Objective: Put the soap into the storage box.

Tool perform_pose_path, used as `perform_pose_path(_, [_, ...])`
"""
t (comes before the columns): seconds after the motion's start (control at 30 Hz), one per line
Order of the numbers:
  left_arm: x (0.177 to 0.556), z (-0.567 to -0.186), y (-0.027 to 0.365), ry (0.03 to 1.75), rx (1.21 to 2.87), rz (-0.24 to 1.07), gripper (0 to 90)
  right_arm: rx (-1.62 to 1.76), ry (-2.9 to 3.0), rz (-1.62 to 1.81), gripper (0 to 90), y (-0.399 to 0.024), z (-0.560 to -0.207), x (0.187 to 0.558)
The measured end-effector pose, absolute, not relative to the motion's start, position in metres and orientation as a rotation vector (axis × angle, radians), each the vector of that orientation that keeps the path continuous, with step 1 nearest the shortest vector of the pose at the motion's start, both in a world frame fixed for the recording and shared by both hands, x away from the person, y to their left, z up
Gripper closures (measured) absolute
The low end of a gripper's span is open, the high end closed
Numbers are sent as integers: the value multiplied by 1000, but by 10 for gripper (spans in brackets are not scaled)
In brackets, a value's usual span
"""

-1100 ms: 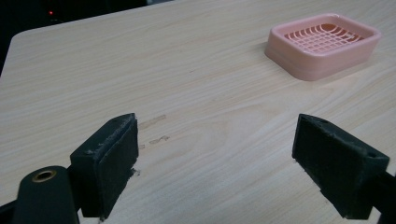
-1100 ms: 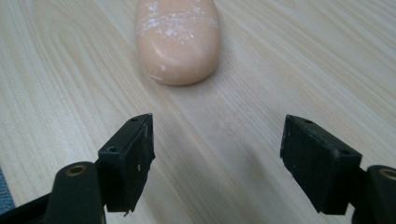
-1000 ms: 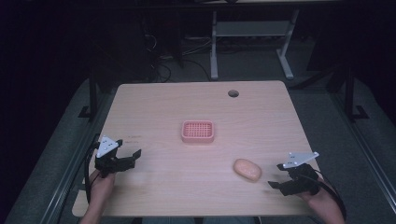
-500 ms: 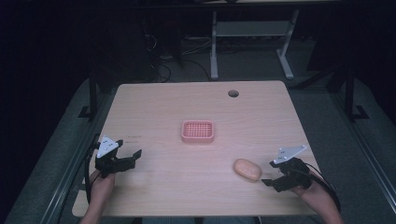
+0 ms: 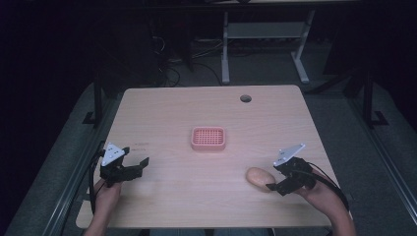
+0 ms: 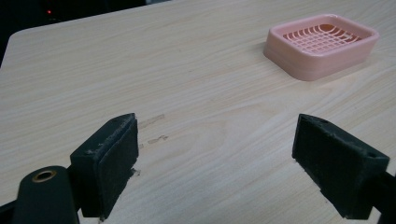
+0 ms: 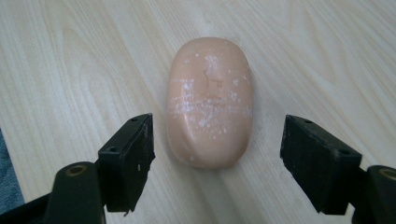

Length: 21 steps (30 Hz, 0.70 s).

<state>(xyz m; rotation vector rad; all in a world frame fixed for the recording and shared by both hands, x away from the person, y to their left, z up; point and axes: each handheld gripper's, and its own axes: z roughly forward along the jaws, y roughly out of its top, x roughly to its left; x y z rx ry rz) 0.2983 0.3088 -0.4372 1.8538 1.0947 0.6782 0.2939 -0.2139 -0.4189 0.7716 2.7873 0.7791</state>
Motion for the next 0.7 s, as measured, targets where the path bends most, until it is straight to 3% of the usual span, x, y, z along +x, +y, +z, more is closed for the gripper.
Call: perform_pose_path(0.7, [299, -437, 309, 1092, 1851, 677, 142, 711, 2897, 632, 249, -178, -434, 318])
